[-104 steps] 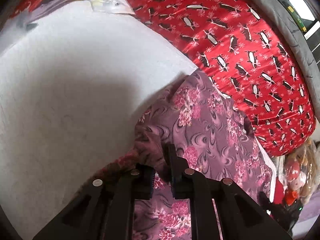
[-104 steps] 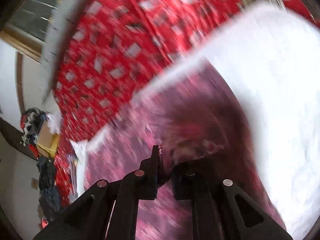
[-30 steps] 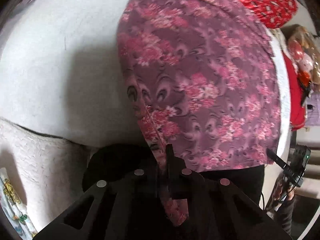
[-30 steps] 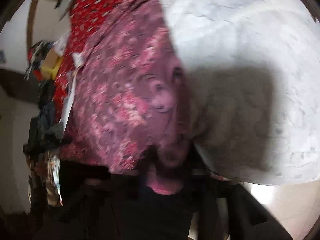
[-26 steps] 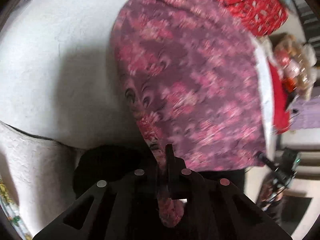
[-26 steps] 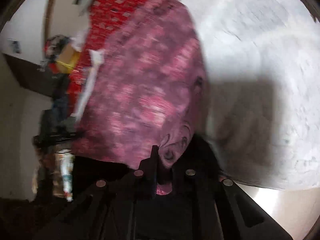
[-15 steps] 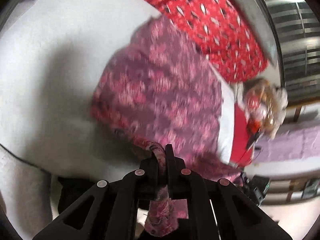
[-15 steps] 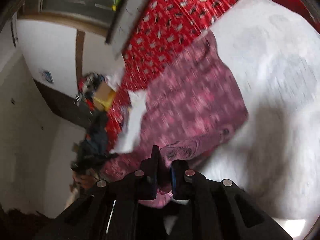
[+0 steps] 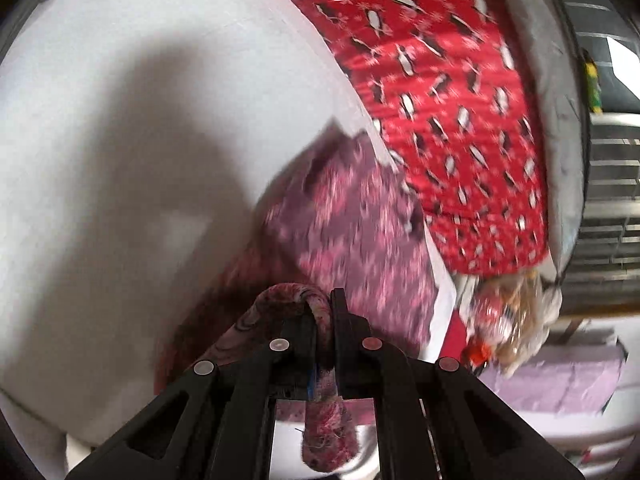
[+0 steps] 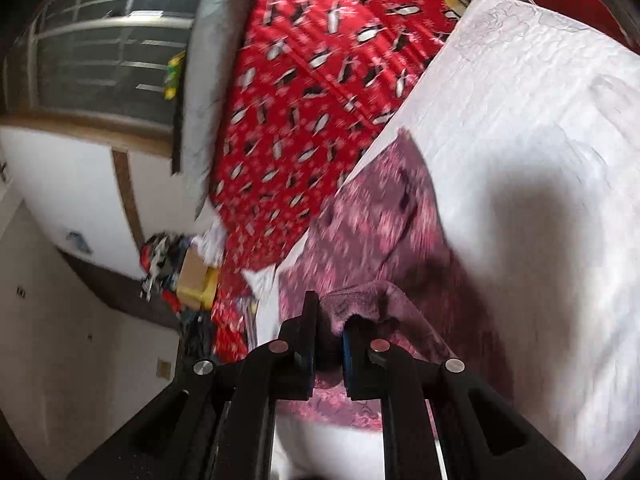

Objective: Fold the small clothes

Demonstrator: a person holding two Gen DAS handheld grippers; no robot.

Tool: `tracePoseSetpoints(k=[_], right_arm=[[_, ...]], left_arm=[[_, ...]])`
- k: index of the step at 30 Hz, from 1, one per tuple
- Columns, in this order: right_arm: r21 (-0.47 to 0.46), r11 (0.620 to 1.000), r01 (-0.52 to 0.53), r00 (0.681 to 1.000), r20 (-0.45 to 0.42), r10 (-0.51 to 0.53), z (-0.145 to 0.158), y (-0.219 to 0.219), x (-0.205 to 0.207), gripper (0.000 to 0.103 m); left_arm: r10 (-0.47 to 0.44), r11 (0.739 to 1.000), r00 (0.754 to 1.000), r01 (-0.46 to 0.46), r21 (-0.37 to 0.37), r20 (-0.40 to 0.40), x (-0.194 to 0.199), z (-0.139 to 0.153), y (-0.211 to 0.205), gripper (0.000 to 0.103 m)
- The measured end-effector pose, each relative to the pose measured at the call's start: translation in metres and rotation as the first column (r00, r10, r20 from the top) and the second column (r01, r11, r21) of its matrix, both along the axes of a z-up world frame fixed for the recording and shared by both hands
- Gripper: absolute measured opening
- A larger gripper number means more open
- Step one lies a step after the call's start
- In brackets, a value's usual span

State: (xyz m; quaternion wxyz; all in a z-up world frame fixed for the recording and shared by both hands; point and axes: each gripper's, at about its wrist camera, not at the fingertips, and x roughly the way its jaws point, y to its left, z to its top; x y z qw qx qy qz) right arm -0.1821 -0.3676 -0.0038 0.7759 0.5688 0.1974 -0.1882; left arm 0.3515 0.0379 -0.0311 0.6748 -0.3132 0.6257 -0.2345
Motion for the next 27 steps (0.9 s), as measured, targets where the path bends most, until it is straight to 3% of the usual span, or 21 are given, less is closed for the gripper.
tracePoseSetpoints(k=[7,10,14,17,20,22,23,25,27], right_arm=[[0.040,0.999,0.036,0.999,-0.012,-0.036,-0.036,-0.060,0.047,0.009],[0.060,0.995,0.081,0.997,-0.003,-0.081,-0.049,-0.090,0.063,0.009],[0.119,0.980,0.157,0.988,-0.025,-0.155,-0.074,-0.117,0.071,0.014],[0.178,0.970,0.165,0.986,-0.053,-0.158,-0.091,-0.125,0.077,0.017],[0.160,0.974,0.161,0.987,-0.013,-0.161,-0.085,-0.124,0.073,0.025],[0.125,0.975,0.186,0.981,0.037,-0.192,-0.074,-0.123,0.065,0.033],[0.106,0.971,0.213,0.974,0.055,-0.220,-0.069,-0.122,0.059,0.043],[0.074,0.962,0.262,0.959,0.094,-0.268,-0.057,-0.118,0.046,0.045],[0.059,0.976,0.212,0.972,0.087,-0.216,-0.049,-0.111,0.047,0.045]], left_arm=[[0.013,1.000,1.000,-0.013,-0.004,0.015,0.070,-0.020,-0.050,0.005],[0.080,0.996,0.997,-0.080,-0.028,-0.013,0.099,-0.036,-0.060,0.005],[0.182,0.983,0.982,-0.180,0.042,-0.042,0.130,-0.065,-0.065,0.006],[0.201,0.979,0.976,-0.199,0.039,-0.083,0.143,-0.077,-0.067,0.006],[0.147,0.989,0.989,-0.147,0.003,-0.013,0.142,-0.062,-0.071,0.007],[0.042,0.999,0.997,-0.042,-0.007,0.065,0.130,-0.047,-0.078,0.019],[-0.031,1.000,0.994,0.030,0.008,0.104,0.119,-0.041,-0.083,0.024],[-0.128,0.992,0.980,0.124,0.033,0.151,0.097,-0.035,-0.088,0.030],[-0.212,0.977,0.962,0.208,0.040,0.175,0.076,-0.036,-0.095,0.031]])
